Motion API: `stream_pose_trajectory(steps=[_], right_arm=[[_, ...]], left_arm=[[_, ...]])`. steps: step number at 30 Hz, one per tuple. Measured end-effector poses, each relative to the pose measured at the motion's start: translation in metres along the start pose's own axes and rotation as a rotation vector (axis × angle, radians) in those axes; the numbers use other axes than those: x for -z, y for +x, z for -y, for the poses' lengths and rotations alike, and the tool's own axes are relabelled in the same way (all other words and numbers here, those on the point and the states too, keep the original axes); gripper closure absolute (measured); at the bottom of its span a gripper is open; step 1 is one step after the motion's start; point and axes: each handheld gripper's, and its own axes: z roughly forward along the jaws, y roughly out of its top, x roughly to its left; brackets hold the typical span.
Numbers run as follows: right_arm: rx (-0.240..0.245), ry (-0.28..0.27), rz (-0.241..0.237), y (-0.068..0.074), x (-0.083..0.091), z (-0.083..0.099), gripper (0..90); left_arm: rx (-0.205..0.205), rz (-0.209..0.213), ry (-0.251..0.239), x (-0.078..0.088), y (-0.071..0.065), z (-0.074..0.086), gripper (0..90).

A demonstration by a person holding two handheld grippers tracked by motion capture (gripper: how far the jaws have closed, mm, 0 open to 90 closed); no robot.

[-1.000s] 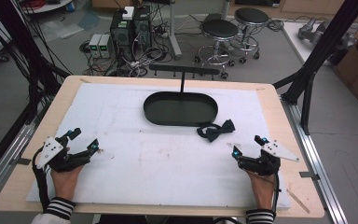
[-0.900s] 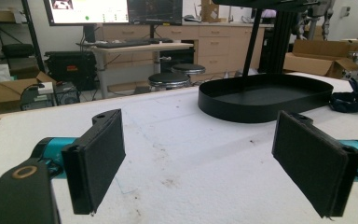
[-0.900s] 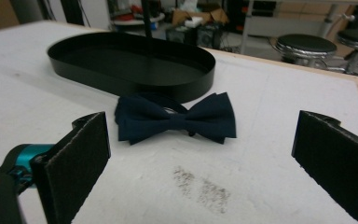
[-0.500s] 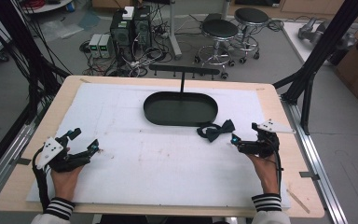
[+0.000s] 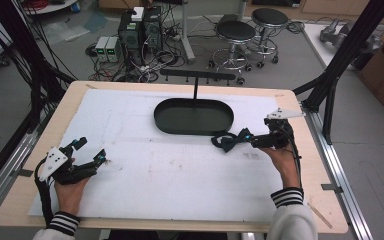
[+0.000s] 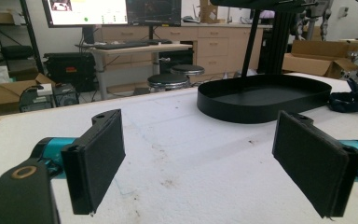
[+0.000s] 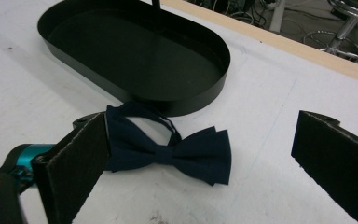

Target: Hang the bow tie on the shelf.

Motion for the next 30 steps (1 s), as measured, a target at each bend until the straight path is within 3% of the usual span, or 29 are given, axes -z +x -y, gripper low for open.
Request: stream_pose_trajectory(steps=[7, 10, 15, 26, 30], right_arm=[[-0.007, 0.026, -0.011, -0.009, -0.015, -0.011, 3.5], [-0.021, 0.055, -0.018, -0.012, -0.023, -0.012, 3.5], [-0.006, 0.105, -0.048, -0.017, -0.036, -0.019, 4.3], [-0.046, 0.173, -0.082, -0.030, -0.053, -0.009, 4.3], [-0.057, 0.214, -0.116, -0.033, -0.060, -0.004, 6.1]], left_arm=[[-0.003, 0.001, -0.006, 0.000, -0.001, 0.000, 17.0], [-0.005, 0.001, -0.006, 0.000, -0.001, 0.000, 17.1], [-0.006, 0.001, -0.006, 0.000, -0.001, 0.000, 17.1], [-0.008, 0.005, -0.011, 0.001, -0.001, 0.000, 17.1], [-0.007, 0.008, -0.015, 0.001, -0.001, 0.001, 17.1]])
